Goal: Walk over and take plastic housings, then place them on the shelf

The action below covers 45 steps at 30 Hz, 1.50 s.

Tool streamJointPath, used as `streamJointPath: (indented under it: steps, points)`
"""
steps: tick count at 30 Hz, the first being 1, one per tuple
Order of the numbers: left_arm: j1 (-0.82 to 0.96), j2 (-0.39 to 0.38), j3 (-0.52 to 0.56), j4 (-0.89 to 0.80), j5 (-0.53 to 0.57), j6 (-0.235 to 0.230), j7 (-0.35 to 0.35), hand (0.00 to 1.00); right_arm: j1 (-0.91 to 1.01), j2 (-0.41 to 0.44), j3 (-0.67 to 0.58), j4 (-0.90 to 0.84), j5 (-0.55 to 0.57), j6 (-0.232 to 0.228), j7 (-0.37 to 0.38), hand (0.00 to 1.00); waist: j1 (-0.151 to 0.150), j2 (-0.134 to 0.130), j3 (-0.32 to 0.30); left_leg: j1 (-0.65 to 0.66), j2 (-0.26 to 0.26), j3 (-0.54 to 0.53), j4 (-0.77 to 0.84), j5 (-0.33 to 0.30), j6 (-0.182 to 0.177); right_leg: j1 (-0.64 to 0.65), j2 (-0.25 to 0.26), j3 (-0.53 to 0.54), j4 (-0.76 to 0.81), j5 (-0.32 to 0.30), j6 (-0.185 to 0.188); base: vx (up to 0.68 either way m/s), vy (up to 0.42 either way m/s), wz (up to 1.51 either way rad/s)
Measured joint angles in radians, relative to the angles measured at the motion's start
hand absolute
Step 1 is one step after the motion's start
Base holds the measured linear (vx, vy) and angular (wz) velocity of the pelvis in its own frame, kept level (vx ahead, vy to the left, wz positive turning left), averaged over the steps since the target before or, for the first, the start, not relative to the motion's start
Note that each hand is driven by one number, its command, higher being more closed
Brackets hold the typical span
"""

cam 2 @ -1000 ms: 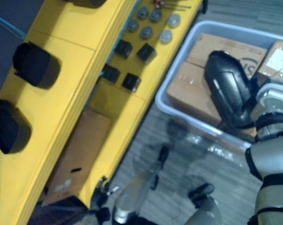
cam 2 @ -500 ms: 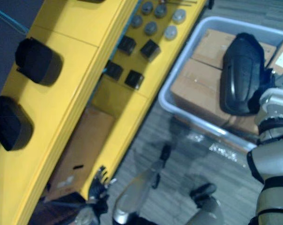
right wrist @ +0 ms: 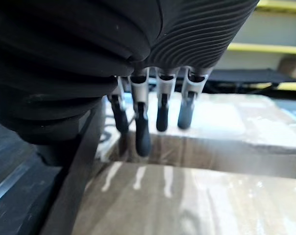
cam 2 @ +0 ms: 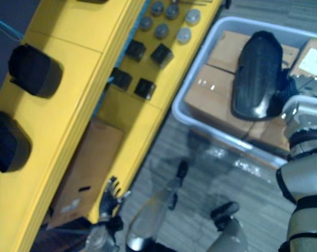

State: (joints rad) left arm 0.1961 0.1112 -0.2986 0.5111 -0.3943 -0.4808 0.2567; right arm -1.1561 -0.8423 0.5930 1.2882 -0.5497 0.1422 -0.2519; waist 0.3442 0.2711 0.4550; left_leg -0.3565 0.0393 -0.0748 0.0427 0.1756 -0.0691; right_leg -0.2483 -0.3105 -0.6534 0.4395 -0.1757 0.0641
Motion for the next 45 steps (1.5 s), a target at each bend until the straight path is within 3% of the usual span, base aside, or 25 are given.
streamJointPath:
  steps: [2, 8, 12, 15, 17, 24, 29, 41, 45]
  points:
    - [0.000, 0.000, 0.000, 0.006, 0.000, -0.004, 0.000, 0.00, 0.000, 0.000, -0.001, -0.001, 0.035, 0.031, -0.033, 0.00, -0.001, -0.001, 0.000, -0.001, 0.001, 0.001, 0.000, 0.000, 0.000, -0.003, 0.000, 0.002, 0.000, 0.000, 0.000, -0.04, -0.023, -0.04]
    - [0.000, 0.000, 0.000, 0.021, -0.001, -0.006, 0.000, 0.00, -0.001, 0.000, -0.045, -0.013, 0.122, 0.060, -0.103, 0.00, -0.006, -0.002, 0.001, -0.004, 0.002, 0.005, 0.000, 0.000, 0.000, -0.011, 0.001, 0.012, 0.001, 0.003, -0.001, -0.03, -0.016, -0.03]
    - [0.000, -0.001, -0.001, 0.020, -0.002, -0.006, 0.000, 0.00, -0.018, 0.000, -0.111, -0.026, 0.245, 0.048, -0.188, 0.00, -0.018, -0.010, 0.007, -0.003, 0.003, 0.008, 0.000, 0.000, 0.000, -0.013, 0.002, 0.018, 0.000, 0.005, -0.001, -0.03, -0.015, -0.02]
    - [0.000, -0.003, -0.001, 0.019, -0.004, -0.004, 0.000, 0.00, -0.029, 0.000, -0.163, -0.051, 0.320, 0.006, -0.209, 0.00, -0.027, -0.011, 0.008, 0.002, 0.005, 0.017, 0.000, 0.000, 0.000, -0.012, 0.006, 0.025, -0.009, 0.012, -0.001, -0.04, -0.011, -0.09]
    - [0.000, -0.007, -0.002, 0.018, -0.031, 0.002, 0.004, 0.00, -0.027, 0.010, -0.200, -0.064, 0.378, -0.035, -0.209, 0.00, -0.030, -0.011, 0.008, 0.005, 0.009, 0.028, 0.000, -0.001, 0.000, -0.012, 0.010, 0.031, -0.016, 0.018, -0.001, -0.04, -0.011, -0.14]
    - [-0.002, -0.021, -0.034, 0.022, -0.031, 0.005, 0.011, 0.00, 0.019, 0.069, -0.270, -0.064, 0.462, -0.097, -0.204, 0.00, -0.031, -0.009, 0.006, 0.006, 0.009, 0.030, 0.001, -0.001, 0.001, -0.016, 0.008, 0.036, -0.013, 0.018, -0.001, -0.04, -0.016, -0.02]
    - [-0.020, -0.023, -0.034, 0.045, -0.032, 0.005, 0.012, 0.00, 0.036, 0.096, -0.283, -0.065, 0.469, -0.113, -0.165, 0.00, -0.027, -0.007, 0.005, 0.006, -0.003, 0.030, 0.001, -0.002, 0.003, -0.023, -0.009, 0.038, 0.006, 0.011, 0.001, -0.02, -0.005, 0.02]
    - [-0.058, -0.044, -0.035, 0.061, -0.032, 0.030, 0.011, 0.00, 0.044, 0.093, -0.279, -0.065, 0.494, -0.115, -0.114, 0.00, -0.012, 0.000, 0.000, -0.027, -0.020, 0.013, 0.041, -0.023, 0.009, -0.031, -0.027, 0.027, 0.021, 0.000, 0.005, -0.03, -0.006, 0.04]
    - [-0.069, -0.044, -0.036, 0.061, -0.032, 0.039, 0.011, 0.00, 0.044, 0.087, -0.278, -0.063, 0.506, -0.076, -0.061, 0.00, 0.000, 0.006, -0.004, -0.030, -0.020, 0.010, 0.042, -0.024, 0.010, -0.032, -0.027, 0.025, 0.022, -0.005, 0.007, -0.02, -0.009, 0.01]
